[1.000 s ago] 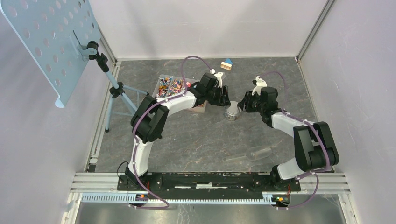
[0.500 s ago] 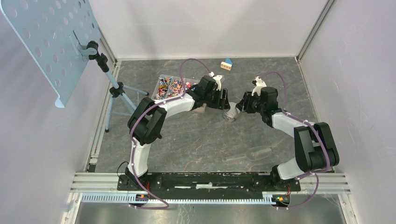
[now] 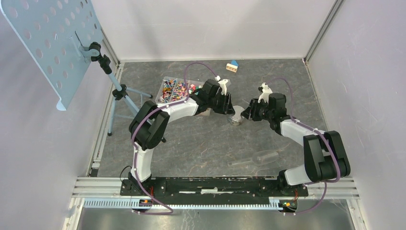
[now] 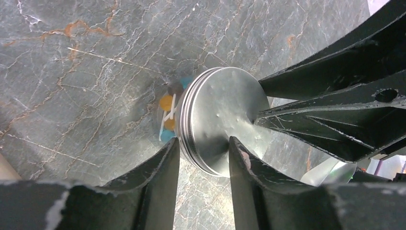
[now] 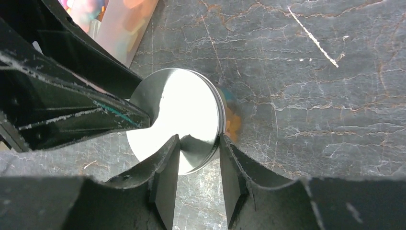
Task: Pack the candies
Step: Close the bottle lid on the packing bottle.
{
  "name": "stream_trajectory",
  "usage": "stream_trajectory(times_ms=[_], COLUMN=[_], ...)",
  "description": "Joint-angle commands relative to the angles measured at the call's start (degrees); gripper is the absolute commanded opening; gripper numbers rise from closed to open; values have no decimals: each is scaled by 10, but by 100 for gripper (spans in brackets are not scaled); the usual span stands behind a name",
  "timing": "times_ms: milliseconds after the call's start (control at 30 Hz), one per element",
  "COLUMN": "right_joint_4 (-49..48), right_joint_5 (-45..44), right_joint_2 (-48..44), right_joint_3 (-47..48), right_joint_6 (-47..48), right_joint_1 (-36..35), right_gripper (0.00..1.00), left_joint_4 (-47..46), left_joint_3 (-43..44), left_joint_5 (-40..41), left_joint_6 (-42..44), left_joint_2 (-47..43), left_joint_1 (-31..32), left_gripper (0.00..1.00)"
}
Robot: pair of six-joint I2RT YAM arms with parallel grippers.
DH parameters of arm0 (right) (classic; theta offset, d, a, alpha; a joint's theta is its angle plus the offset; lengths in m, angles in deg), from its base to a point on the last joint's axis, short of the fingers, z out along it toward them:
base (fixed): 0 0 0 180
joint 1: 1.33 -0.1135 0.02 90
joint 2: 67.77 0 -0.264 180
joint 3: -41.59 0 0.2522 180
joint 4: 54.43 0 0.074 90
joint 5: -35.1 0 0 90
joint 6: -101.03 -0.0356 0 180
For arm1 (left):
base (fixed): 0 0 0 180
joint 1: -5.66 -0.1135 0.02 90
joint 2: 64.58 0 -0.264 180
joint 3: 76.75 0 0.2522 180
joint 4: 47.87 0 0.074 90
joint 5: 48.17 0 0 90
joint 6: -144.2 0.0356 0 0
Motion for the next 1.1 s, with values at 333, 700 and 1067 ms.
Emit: stream_trajectory(times_ms=[333,700,1067], right_joint_4=[-33,-12,-38], right_joint_5=[-38,-44,-33], right_joint_2=[-9,-27,-42], right_joint_3=[-94,-54,-109], right_joint_6=[1,-2,-6], right_joint_1=[-2,-1,2], right_gripper=[38,39,39], left_joint_4=[38,29,-2], left_joint_3=[-97,-66,-129], left_joint_5=[-21,-89,-25], left_joint_6=[18,7,-40], left_joint_2=[34,-17,38], left_joint_1=[4,3,2], left_gripper=[40,74,40])
